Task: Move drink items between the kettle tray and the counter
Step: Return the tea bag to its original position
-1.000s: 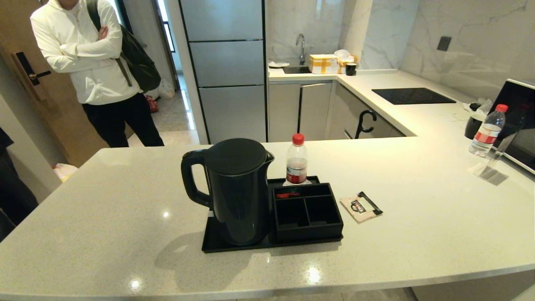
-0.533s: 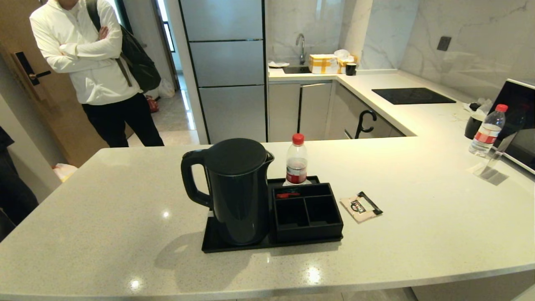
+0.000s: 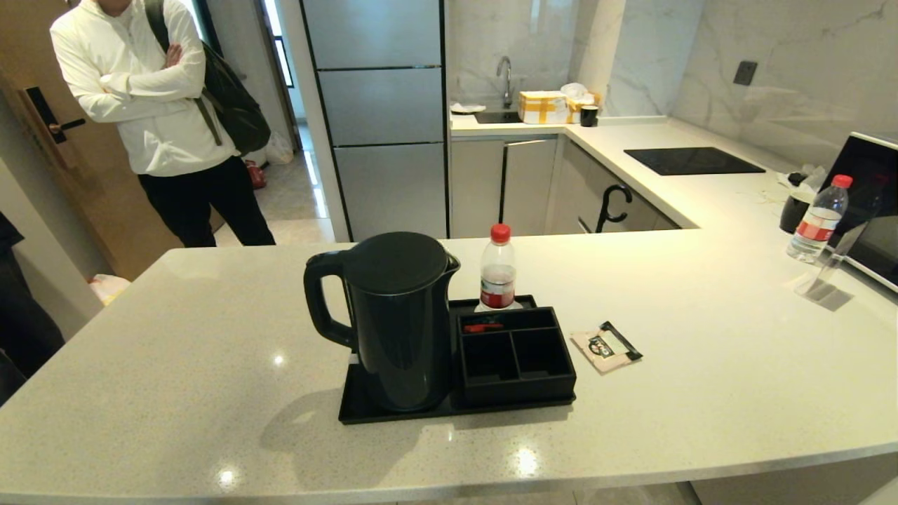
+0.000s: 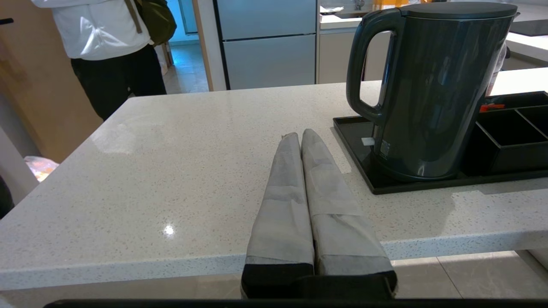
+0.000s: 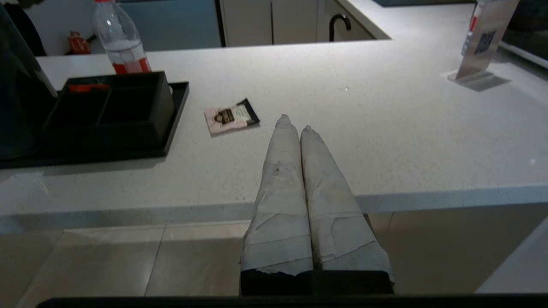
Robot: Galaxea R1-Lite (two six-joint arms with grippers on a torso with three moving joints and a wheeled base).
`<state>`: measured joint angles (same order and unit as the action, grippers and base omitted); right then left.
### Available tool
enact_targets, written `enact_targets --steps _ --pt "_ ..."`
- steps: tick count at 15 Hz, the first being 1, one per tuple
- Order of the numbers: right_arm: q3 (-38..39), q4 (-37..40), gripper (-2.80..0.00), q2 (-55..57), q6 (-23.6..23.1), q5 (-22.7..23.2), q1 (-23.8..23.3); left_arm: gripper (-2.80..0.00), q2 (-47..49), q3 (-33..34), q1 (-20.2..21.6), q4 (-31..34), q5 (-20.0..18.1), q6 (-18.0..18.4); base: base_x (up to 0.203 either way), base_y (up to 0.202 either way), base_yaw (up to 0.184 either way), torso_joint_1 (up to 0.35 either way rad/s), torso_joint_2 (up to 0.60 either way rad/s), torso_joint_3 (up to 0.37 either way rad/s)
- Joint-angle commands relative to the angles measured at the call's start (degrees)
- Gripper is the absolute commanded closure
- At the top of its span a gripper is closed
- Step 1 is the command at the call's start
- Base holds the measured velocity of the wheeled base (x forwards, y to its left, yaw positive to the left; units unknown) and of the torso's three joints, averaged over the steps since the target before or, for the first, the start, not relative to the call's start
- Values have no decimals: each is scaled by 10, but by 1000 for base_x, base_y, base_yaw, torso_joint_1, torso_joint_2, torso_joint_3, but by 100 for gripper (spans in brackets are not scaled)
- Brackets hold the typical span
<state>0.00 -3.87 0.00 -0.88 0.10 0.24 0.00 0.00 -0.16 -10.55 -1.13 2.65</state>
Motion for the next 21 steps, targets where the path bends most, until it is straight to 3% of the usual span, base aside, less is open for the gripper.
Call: enact_targets --steps 1,3,6,9,12,17,21 --pt "11 12 0 0 1 -1 0 0 0 23 0 -1 0 0 0 0 0 0 0 0" --pt "-26 25 0 13 3 -2 0 0 0 23 0 -1 0 0 0 0 0 0 0 0" --pt "-153 61 0 121 44 11 1 0 0 23 0 -1 0 0 0 0 0 0 0 0" --pt "-199 112 0 250 98 71 1 0 0 23 0 -1 0 0 0 0 0 0 0 0" --pt "-209 144 0 411 120 132 1 0 0 23 0 -1 0 0 0 0 0 0 0 0" --pt "-226 30 0 754 129 170 1 0 0 23 0 -1 0 0 0 0 0 0 0 0" --pt "-293 -70 0 981 129 166 1 0 0 23 0 -1 0 0 0 0 0 0 0 0"
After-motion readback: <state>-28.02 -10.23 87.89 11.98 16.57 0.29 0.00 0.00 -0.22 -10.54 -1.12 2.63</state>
